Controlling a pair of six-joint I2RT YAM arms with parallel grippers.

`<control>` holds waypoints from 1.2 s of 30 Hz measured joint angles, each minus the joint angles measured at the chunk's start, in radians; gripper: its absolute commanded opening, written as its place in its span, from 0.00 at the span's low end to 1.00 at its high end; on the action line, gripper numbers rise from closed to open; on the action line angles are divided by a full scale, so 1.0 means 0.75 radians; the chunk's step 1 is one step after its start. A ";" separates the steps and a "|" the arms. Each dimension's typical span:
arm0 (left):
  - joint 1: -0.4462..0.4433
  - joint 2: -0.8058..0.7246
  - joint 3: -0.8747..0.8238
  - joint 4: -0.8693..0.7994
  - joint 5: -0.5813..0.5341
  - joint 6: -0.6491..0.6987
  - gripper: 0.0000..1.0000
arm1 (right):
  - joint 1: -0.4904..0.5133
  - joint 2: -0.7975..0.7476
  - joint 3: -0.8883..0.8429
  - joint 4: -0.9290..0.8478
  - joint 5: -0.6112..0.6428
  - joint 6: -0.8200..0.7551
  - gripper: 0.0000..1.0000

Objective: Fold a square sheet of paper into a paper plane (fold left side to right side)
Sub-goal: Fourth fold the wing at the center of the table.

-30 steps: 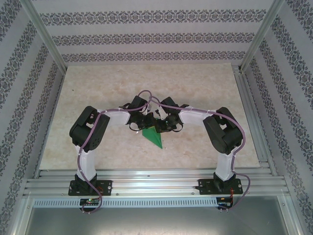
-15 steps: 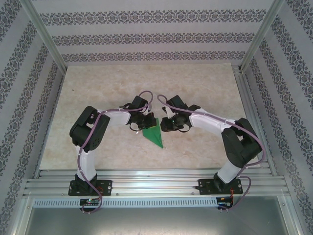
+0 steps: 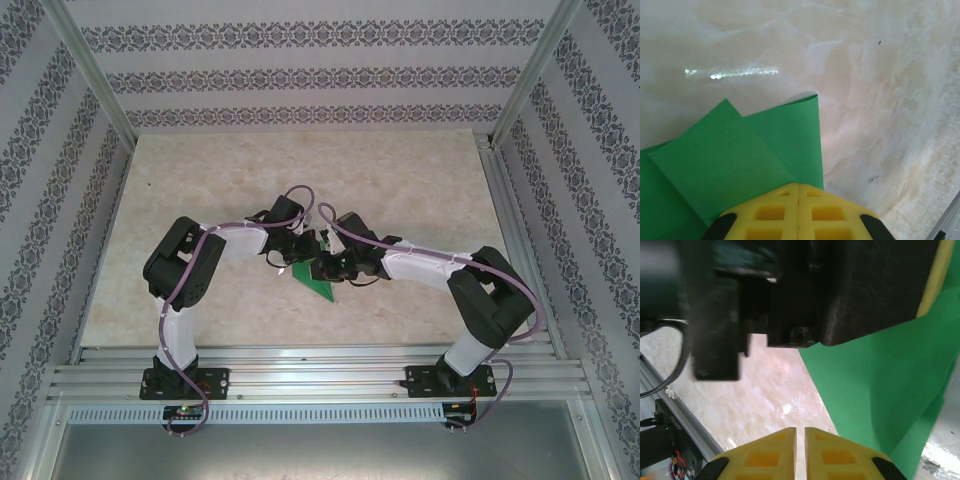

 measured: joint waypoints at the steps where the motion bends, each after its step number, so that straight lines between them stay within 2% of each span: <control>1: 0.000 0.000 0.001 -0.002 -0.001 0.001 0.07 | 0.000 0.017 0.000 0.002 0.000 0.006 0.12; 31: -0.001 0.002 0.008 -0.016 -0.001 0.025 0.06 | -0.001 0.093 -0.050 -0.001 0.005 0.021 0.13; 36: -0.001 0.002 0.008 -0.016 -0.001 0.025 0.06 | -0.010 0.077 -0.053 -0.005 0.005 0.002 0.26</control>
